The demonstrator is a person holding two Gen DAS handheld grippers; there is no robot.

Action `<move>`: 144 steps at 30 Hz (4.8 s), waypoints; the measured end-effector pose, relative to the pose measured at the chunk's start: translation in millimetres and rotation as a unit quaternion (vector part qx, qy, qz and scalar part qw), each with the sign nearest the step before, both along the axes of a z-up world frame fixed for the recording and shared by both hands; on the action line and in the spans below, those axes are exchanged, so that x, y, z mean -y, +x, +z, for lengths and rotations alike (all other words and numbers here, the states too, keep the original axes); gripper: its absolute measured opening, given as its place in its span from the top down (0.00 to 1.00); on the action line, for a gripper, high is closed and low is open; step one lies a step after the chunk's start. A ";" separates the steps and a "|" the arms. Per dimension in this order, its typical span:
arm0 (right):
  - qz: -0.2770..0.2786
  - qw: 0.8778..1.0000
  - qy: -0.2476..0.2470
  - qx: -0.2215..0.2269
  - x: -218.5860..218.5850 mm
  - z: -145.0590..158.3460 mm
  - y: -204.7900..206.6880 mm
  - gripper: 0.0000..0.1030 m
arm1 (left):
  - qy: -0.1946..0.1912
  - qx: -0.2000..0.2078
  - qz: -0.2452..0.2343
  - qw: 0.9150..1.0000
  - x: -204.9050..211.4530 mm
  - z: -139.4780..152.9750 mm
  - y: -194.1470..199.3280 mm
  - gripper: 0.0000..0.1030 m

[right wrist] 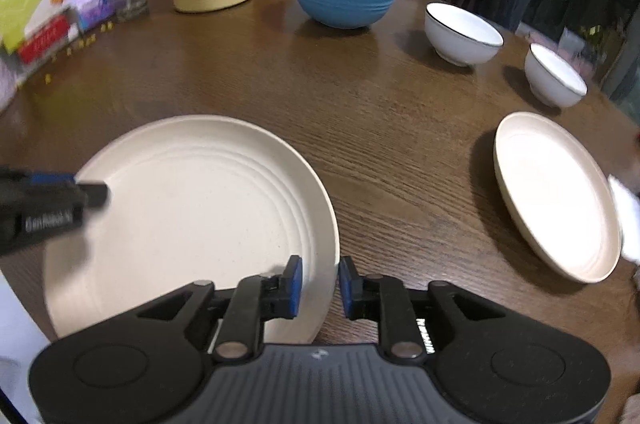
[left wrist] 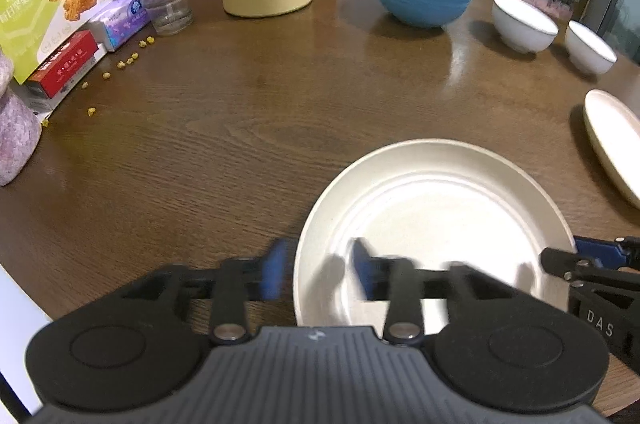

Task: Organize plates and bowls
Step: 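Withdraw both grippers up and back from the stacked plates, then move both grippers forward to the rim of the cream plate by the paper towel, then close the left gripper on the plate rim while the right gripper also closes on it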

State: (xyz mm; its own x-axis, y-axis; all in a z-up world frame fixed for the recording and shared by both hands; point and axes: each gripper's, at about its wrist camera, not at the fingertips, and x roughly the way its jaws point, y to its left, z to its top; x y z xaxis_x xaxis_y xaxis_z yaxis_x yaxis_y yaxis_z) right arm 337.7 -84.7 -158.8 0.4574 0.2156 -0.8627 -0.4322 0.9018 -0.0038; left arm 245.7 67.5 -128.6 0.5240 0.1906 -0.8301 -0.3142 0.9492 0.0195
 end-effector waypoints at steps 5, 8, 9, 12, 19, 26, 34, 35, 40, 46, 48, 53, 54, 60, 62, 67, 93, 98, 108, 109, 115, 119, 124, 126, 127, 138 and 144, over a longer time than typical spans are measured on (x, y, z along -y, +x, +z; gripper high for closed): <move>-0.029 0.997 0.056 -0.036 20.1 16.2 4.2 0.48 | -0.003 0.016 0.004 1.000 -4.6 16.7 -10.4 0.17; -0.040 0.994 0.083 -0.057 34.0 24.2 0.6 0.15 | -0.008 0.026 0.007 1.000 -10.8 27.6 -22.8 0.01; -0.043 0.993 0.089 -0.061 38.6 26.3 -1.9 0.09 | -0.012 0.029 0.007 0.999 -12.6 31.2 -28.6 0.00; -0.057 0.992 0.094 -0.068 52.5 33.4 -13.0 0.00 | -0.024 0.032 0.014 0.999 -17.2 40.5 -45.4 0.00; -0.079 0.990 0.100 -0.065 79.0 54.4 -55.2 0.00 | -0.044 0.039 0.025 0.998 -7.0 61.0 -83.1 0.00; -0.088 0.989 0.110 -0.036 99.8 75.7 -83.2 0.00 | -0.042 0.049 0.005 0.998 23.0 78.0 -107.6 0.00; -0.107 0.986 0.119 -0.035 119.7 86.9 -102.5 0.00 | -0.040 0.057 -0.016 0.997 39.7 96.4 -121.5 0.00; -0.111 0.986 0.121 -0.033 121.5 89.1 -103.0 0.00 | -0.036 0.061 -0.022 0.997 40.7 99.9 -120.0 0.00; -0.144 0.981 0.126 -0.017 127.4 98.8 -98.6 0.00 | -0.031 0.081 -0.056 0.995 38.5 111.8 -107.0 0.00; -0.193 0.975 0.108 -0.005 130.6 105.8 -80.8 0.00 | -0.033 0.099 -0.106 0.989 30.9 120.5 -82.2 0.00; -0.211 0.972 0.106 -0.001 131.8 107.5 -76.4 0.00 | -0.041 0.101 -0.116 0.987 25.8 119.5 -73.9 0.00; -0.237 0.967 0.094 -0.003 131.2 104.4 -75.2 0.00 | -0.062 0.090 -0.139 0.984 18.7 110.3 -57.1 0.00; -0.240 0.966 0.091 -0.005 131.9 103.2 -74.4 0.00 | -0.065 0.086 -0.143 0.984 19.8 108.0 -52.7 0.00; -0.252 0.965 0.071 -0.012 146.4 100.6 -60.3 0.00 | -0.082 0.075 -0.165 0.980 34.3 105.4 -30.1 0.00; -0.248 0.966 0.070 -0.012 152.0 102.1 -50.3 0.00 | -0.081 0.074 -0.165 0.980 41.7 105.6 -20.7 0.00; -0.245 0.967 0.070 -0.006 172.2 105.3 -24.3 0.00 | -0.087 0.057 -0.166 0.981 64.5 103.5 8.8 0.00; -0.282 0.957 0.060 -0.036 265.8 48.3 103.2 0.00 | -0.062 0.003 -0.213 0.975 192.6 70.2 167.0 0.00; -0.285 0.955 0.063 -0.047 275.3 35.2 120.2 0.01 | -0.070 -0.018 -0.211 0.975 201.9 53.6 189.7 0.00; -0.298 0.948 0.072 -0.081 290.7 7.0 155.6 0.09 | -0.053 -0.045 -0.194 0.978 215.3 26.7 231.1 0.01; -0.300 0.947 0.073 -0.084 291.8 4.8 158.4 0.11 | -0.054 -0.048 -0.192 0.979 215.9 24.9 235.5 0.02; -0.307 0.943 0.077 -0.106 296.7 -11.0 175.8 0.22 | -0.047 -0.074 -0.181 0.980 221.6 9.8 258.3 0.14; -0.308 0.940 0.084 -0.119 299.8 -21.3 184.8 0.36 | -0.048 -0.091 -0.176 0.979 222.7 0.4 268.7 0.24; -0.317 0.935 0.092 -0.127 305.0 -29.8 192.4 0.52 | -0.051 -0.107 -0.169 0.979 225.0 -9.1 279.0 0.37; -0.317 0.935 0.095 -0.128 305.7 -31.6 194.6 0.56 | -0.051 -0.109 -0.165 0.979 225.8 -11.7 281.9 0.44; -0.317 0.935 0.096 -0.128 306.0 -32.3 195.6 0.59 | -0.051 -0.110 -0.164 0.979 226.7 -13.2 283.4 0.46; -0.318 0.931 0.119 -0.136 311.1 -41.1 210.0 0.85 | -0.069 -0.112 -0.183 0.974 233.4 -19.0 288.9 0.81; -0.308 0.935 0.117 -0.132 308.0 -41.2 210.6 0.88 | -0.068 -0.106 -0.187 0.974 236.7 -19.4 288.4 0.84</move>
